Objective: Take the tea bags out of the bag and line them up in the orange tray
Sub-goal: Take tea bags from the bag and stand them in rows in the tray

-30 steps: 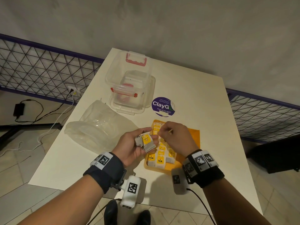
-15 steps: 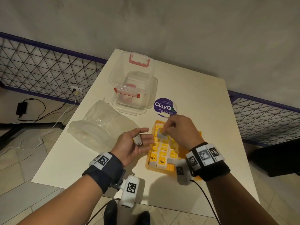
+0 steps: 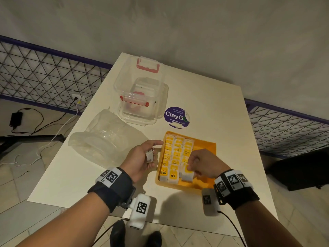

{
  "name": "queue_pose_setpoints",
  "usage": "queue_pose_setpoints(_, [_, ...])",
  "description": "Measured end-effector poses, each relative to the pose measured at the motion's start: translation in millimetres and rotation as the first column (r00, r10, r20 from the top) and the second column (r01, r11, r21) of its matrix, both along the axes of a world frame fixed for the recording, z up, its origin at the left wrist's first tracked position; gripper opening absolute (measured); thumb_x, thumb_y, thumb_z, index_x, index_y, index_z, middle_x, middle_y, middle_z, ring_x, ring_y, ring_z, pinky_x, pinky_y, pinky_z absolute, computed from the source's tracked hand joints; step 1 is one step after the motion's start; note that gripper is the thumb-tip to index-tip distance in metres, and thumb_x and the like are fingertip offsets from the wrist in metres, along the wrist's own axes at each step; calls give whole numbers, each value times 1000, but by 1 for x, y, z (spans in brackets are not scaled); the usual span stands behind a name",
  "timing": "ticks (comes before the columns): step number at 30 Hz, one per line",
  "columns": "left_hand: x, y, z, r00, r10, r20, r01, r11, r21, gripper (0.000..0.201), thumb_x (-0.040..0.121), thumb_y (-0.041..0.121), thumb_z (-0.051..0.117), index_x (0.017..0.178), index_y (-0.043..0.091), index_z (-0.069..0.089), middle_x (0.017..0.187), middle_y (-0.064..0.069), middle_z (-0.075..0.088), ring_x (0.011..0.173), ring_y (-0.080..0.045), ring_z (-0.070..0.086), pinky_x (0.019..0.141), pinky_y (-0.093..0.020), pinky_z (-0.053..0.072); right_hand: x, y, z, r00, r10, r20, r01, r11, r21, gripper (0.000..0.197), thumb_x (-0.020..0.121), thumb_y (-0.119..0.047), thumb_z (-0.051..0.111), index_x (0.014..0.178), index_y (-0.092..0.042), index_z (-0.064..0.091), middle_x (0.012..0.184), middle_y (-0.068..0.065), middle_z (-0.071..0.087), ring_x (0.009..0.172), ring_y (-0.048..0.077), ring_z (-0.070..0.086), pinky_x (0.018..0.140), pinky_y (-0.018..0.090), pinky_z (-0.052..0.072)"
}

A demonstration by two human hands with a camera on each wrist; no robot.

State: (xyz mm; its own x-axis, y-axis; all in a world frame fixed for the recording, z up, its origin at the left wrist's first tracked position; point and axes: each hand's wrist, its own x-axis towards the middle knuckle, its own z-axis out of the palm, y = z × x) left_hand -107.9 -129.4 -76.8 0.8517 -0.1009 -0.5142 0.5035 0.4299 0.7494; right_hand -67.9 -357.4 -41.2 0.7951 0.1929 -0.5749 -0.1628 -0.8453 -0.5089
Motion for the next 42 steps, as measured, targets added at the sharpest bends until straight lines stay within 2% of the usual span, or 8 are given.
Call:
queue_pose_setpoints(5, [-2,-2,-1,1000,18,-6,-17,1000,16,35,101,19,39,107,11,73,62,4,48,56,-11,41,53,-27,31,-7,0,-25,998,-47,-30,47,999,-15,7,82,-6,75,82,-5,68,62,1,64,51,12,60,50,26,47])
queue_pose_setpoints(10, [-4,-1,-3,999,51,-5,-50,997,51,32,101,23,43,102,9,72,62,1,45,54,-14,42,50,-28,33,-8,3,-38,988,-71,135,85,992,-96,12,77,-14,78,74,-17,67,79,-8,62,76,11,59,59,22,42])
queue_pose_setpoints(16, [-4,1,-3,999,47,-11,-47,999,-9,27,101,21,44,103,7,66,63,0,44,52,-13,42,48,-26,33,-6,11,-44,979,-170,110,177,983,-57,8,81,-10,73,81,-13,66,79,5,65,55,22,59,51,30,53])
queue_pose_setpoints(22, [-3,4,-1,997,57,-44,-60,996,-73,30,101,27,45,99,6,66,61,-1,45,49,-13,44,44,-24,35,-4,17,-24,966,-39,257,93,975,-201,19,83,-28,74,97,-20,65,108,0,58,90,17,60,75,30,49])
queue_pose_setpoints(28, [-1,-1,-2,998,31,-47,-35,996,-88,39,101,44,41,99,11,62,68,-2,54,52,-11,51,50,-27,29,-13,74,10,943,65,327,-130,975,180,28,80,-33,78,105,-28,67,106,-9,61,87,2,56,76,19,46])
queue_pose_setpoints(32, [0,-7,3,1000,-8,-21,5,988,-154,43,101,50,37,105,15,61,76,1,60,60,-9,61,55,-29,25,-17,96,2,936,112,334,-191,958,215,41,77,-25,81,114,-26,64,106,-7,59,77,-4,51,71,14,42])
queue_pose_setpoints(36, [-1,-1,-3,999,31,33,-29,998,-52,25,100,24,46,112,9,61,85,-5,60,56,-11,42,51,-25,32,-12,96,-5,959,-50,279,-43,948,317,27,78,-16,77,101,-26,66,94,-6,62,69,6,58,66,23,47])
queue_pose_setpoints(42, [-1,4,-9,991,77,112,-88,991,104,25,91,2,61,115,8,63,84,-5,68,64,-13,57,57,-27,41,-13,89,-3,956,-59,289,-36,949,314,29,84,-15,72,109,-28,64,99,-10,61,71,2,59,65,19,46])
